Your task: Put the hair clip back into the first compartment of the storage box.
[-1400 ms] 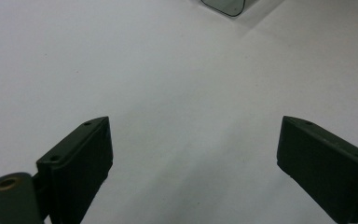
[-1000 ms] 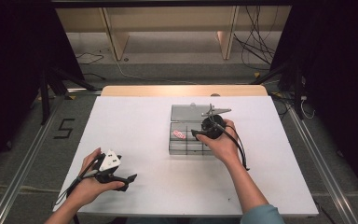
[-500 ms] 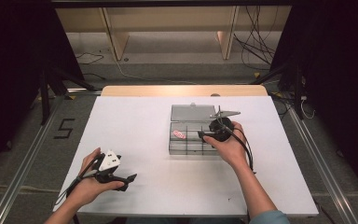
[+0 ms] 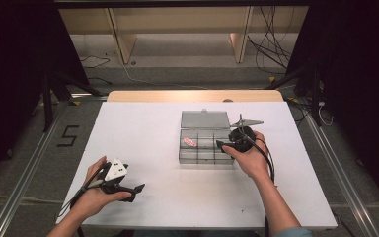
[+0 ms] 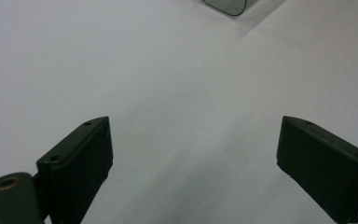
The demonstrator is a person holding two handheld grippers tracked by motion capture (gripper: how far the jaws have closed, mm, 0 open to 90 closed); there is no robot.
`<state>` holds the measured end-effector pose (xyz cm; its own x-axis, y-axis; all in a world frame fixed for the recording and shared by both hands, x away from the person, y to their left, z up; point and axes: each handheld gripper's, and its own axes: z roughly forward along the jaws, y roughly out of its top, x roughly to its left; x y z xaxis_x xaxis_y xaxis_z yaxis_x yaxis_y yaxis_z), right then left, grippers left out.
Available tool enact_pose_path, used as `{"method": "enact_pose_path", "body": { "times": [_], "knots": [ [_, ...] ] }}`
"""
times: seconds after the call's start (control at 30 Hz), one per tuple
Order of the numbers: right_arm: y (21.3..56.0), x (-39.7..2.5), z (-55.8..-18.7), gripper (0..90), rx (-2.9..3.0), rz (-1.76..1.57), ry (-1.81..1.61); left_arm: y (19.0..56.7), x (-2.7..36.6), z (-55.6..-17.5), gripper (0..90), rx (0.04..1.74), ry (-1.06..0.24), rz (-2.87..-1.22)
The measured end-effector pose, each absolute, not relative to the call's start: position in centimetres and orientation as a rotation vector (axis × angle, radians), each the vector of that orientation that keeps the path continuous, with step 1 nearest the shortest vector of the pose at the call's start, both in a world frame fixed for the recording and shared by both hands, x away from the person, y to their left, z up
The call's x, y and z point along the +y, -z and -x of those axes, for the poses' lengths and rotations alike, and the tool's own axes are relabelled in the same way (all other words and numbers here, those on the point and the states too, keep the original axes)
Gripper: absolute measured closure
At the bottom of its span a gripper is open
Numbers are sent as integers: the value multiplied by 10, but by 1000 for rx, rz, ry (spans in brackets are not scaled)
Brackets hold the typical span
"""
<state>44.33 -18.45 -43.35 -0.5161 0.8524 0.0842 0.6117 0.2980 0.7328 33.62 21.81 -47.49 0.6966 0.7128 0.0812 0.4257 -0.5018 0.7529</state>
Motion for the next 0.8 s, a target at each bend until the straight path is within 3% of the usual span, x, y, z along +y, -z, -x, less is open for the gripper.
{"method": "enact_pose_path", "body": {
  "times": [0.8],
  "knots": [
    [435,-211,-430,412,2213,-1368,-1053,475,217,-336,101,870,-503,-2162]
  ]
}}
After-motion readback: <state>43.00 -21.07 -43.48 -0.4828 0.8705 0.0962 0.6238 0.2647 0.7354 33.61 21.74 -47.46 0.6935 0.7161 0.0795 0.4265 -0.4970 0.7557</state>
